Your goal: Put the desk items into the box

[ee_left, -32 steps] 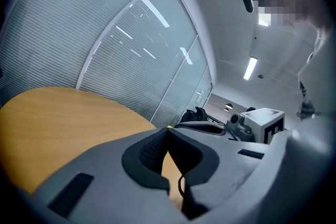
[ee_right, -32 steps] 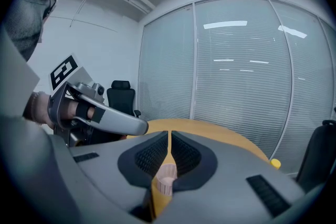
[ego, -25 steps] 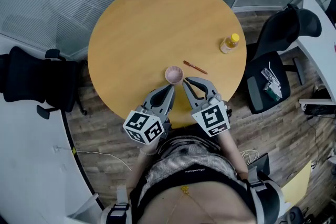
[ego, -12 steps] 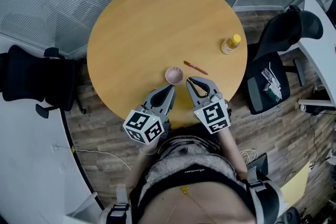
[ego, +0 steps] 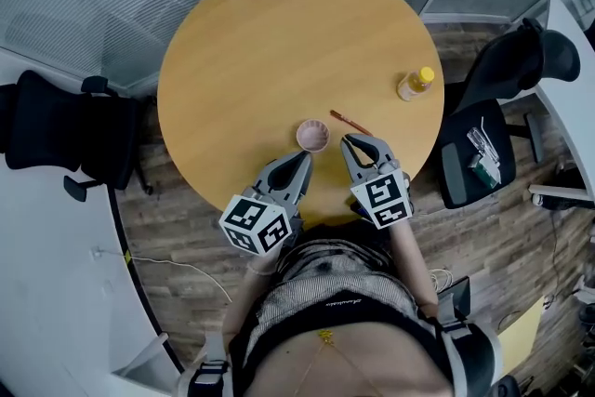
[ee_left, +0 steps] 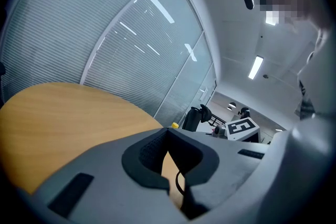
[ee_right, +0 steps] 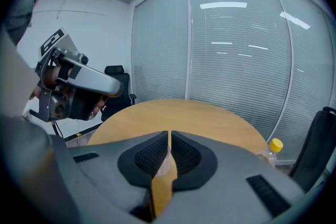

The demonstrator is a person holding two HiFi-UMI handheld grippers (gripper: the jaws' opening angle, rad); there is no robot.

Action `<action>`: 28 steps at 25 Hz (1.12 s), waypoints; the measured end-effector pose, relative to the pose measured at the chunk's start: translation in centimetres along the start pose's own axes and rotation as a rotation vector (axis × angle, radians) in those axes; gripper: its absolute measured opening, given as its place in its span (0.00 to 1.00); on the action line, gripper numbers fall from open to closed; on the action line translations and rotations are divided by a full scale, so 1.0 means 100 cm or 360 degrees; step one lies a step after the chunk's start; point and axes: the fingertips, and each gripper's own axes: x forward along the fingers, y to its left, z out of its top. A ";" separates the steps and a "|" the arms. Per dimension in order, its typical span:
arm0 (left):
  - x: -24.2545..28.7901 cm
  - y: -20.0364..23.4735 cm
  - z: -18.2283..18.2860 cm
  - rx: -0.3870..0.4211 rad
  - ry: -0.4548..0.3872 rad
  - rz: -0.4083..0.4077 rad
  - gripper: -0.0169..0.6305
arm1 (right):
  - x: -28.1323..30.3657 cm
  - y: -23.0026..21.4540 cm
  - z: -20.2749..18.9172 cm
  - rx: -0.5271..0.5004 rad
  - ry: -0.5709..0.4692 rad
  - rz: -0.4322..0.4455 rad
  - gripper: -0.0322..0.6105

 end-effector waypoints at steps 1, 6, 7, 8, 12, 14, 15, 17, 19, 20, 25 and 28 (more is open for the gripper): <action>0.000 0.002 0.001 -0.0003 0.0001 0.0003 0.03 | 0.003 -0.001 -0.001 -0.0001 0.0009 0.0002 0.10; 0.004 0.010 0.002 -0.0016 0.0015 0.0026 0.03 | 0.016 -0.007 -0.010 -0.0042 0.0080 0.0005 0.10; 0.005 0.011 0.001 -0.0018 0.0018 0.0030 0.03 | 0.018 -0.008 -0.013 -0.0043 0.0094 0.0004 0.10; 0.006 0.012 0.001 -0.0020 0.0020 0.0034 0.03 | 0.019 -0.010 -0.015 -0.0040 0.0106 0.0002 0.10; 0.010 0.018 0.001 -0.0028 0.0030 0.0054 0.03 | 0.025 -0.020 -0.025 -0.0043 0.0169 -0.0007 0.10; 0.011 0.022 0.000 -0.0032 0.0037 0.0061 0.03 | 0.027 -0.024 -0.030 -0.0053 0.0202 -0.0009 0.10; 0.012 0.023 0.000 -0.0035 0.0040 0.0063 0.03 | 0.029 -0.027 -0.032 -0.0052 0.0214 -0.0009 0.10; 0.013 0.026 0.000 -0.0039 0.0045 0.0069 0.03 | 0.031 -0.034 -0.035 -0.0044 0.0233 -0.0013 0.10; 0.015 0.028 0.001 -0.0045 0.0050 0.0077 0.03 | 0.033 -0.040 -0.038 -0.0040 0.0254 -0.0021 0.10; 0.016 0.029 0.000 -0.0046 0.0053 0.0081 0.03 | 0.034 -0.043 -0.040 -0.0037 0.0264 -0.0025 0.10; 0.018 0.034 -0.002 -0.0052 0.0067 0.0092 0.03 | 0.040 -0.053 -0.053 -0.0027 0.0318 -0.0046 0.10; 0.019 0.037 -0.003 -0.0058 0.0076 0.0106 0.03 | 0.042 -0.059 -0.061 -0.0039 0.0362 -0.0050 0.10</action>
